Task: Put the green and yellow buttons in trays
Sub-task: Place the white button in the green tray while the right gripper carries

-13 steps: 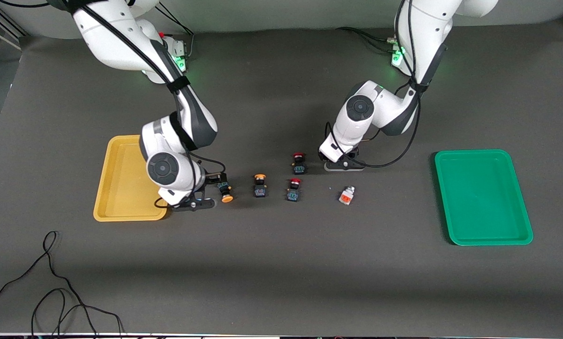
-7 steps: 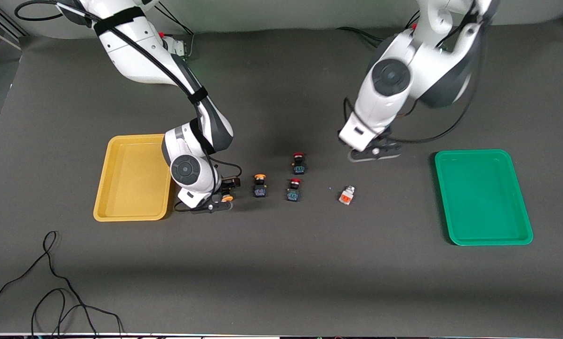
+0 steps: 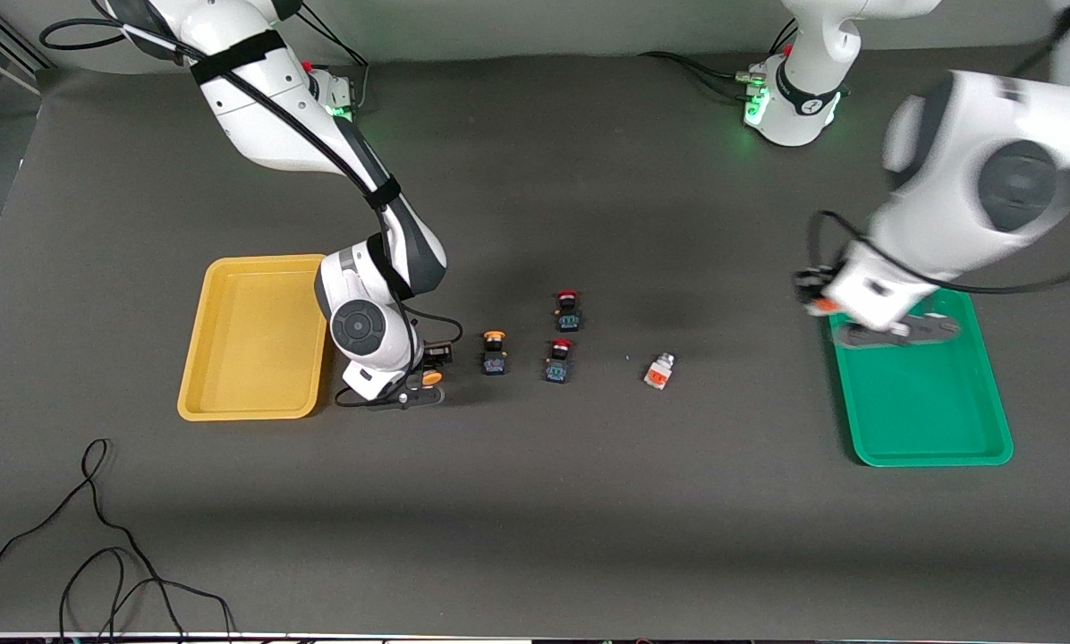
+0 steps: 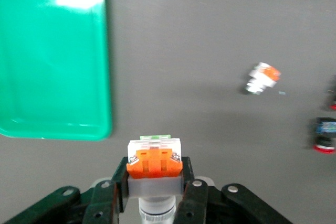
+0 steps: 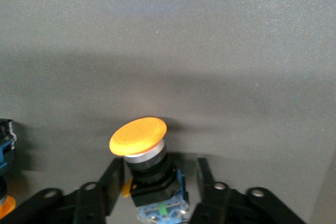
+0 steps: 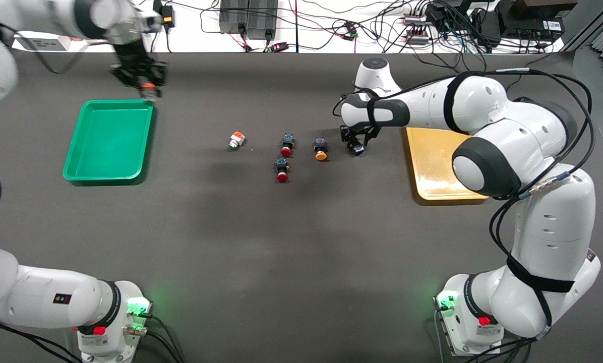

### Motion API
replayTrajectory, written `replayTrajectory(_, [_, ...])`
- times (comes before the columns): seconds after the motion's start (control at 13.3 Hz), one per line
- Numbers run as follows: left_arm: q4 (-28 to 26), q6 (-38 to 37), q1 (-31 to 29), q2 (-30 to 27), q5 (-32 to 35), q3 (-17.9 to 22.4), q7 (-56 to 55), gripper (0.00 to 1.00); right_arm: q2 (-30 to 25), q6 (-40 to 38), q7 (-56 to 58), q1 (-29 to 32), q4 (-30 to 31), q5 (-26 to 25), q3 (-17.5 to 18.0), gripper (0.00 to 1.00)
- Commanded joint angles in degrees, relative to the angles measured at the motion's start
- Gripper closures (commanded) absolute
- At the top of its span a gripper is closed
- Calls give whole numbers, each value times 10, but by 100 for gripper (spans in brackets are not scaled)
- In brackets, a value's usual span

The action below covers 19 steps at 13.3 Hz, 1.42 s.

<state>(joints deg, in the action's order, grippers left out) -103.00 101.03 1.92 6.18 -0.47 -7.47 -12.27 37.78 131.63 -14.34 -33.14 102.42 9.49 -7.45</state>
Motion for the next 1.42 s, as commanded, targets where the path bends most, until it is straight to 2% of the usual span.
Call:
replayTrajectory(0.0, [11, -8, -82, 8, 11, -9, 106, 75, -6, 1, -12, -5, -7, 10, -5, 100])
replayTrajectory(0.22, [5, 41, -153, 31, 41, -9, 187, 75, -46, -40, -17, -2, -14, 12, -6, 100])
replayTrajectory(0.52, [-11, 135, -168, 124, 41, -9, 174, 75, -122, -172, -48, 3, -52, 11, -19, 100])
replayTrajectory(0.67, [-26, 201, -165, 163, 41, -9, 147, 75, -155, -238, -48, 2, -69, 11, -49, 100])
replayTrajectory(0.97, [-27, 297, -167, 247, 42, -8, 139, 75, -221, -313, -26, 3, -69, 11, -129, 100])
replayTrajectory(1.12, [-28, 315, -170, 269, 43, 0, 141, 72, -231, -341, 75, 2, -64, 11, -179, 100])
replayTrajectory(1.2, [-28, 313, -170, 270, 43, 0, 141, 67, -231, -345, 119, 2, -62, 11, -205, 100])
replayTrajectory(1.27, [-27, 310, -170, 271, 43, 0, 142, 42, -231, -346, 161, 2, -57, 11, -226, 100])
replayTrajectory(1.35, [-26, 307, -171, 270, 43, 0, 141, 7, -226, -347, 209, 3, -51, 11, -245, 100])
